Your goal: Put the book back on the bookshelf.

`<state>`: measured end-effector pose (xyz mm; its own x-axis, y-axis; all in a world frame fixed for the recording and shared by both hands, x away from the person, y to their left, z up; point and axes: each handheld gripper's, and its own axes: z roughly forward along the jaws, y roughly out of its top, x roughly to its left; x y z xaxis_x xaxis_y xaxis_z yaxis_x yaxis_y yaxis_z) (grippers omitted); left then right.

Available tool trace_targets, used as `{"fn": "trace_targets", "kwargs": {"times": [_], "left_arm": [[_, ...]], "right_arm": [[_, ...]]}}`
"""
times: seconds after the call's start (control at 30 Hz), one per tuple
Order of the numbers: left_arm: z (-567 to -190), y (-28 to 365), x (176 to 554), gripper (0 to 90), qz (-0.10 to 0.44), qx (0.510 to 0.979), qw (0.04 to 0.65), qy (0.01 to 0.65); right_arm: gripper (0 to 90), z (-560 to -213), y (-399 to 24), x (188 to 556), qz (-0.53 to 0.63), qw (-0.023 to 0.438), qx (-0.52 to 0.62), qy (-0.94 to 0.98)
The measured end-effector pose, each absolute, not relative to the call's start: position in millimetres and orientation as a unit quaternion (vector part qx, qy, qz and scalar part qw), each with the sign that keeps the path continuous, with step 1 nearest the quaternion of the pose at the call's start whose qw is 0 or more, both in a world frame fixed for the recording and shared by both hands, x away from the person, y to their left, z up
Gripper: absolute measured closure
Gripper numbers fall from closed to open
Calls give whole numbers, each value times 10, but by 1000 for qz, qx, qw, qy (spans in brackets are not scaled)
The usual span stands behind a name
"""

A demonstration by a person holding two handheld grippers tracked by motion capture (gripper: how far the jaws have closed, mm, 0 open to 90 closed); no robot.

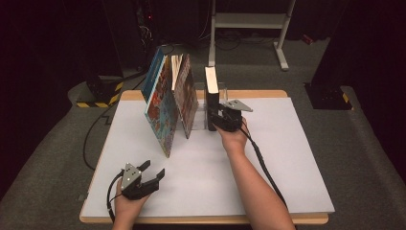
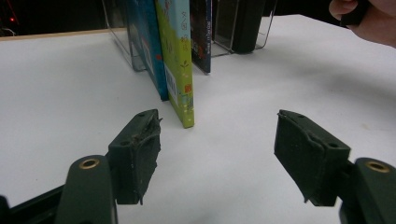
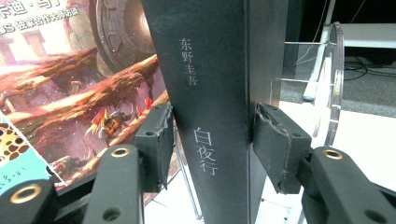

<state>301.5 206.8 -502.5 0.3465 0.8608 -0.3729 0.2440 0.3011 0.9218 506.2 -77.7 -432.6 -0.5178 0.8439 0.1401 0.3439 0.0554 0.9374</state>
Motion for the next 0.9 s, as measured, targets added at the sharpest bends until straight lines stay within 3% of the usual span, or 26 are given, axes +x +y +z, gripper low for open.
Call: {"fn": "trace_targets", "kwargs": {"times": [0.9], "left_arm": [[-5022,2067,3012,314,247,537,621,515]], "right_arm": [[472,-4342,-699,5072,538,239,436,681]]}}
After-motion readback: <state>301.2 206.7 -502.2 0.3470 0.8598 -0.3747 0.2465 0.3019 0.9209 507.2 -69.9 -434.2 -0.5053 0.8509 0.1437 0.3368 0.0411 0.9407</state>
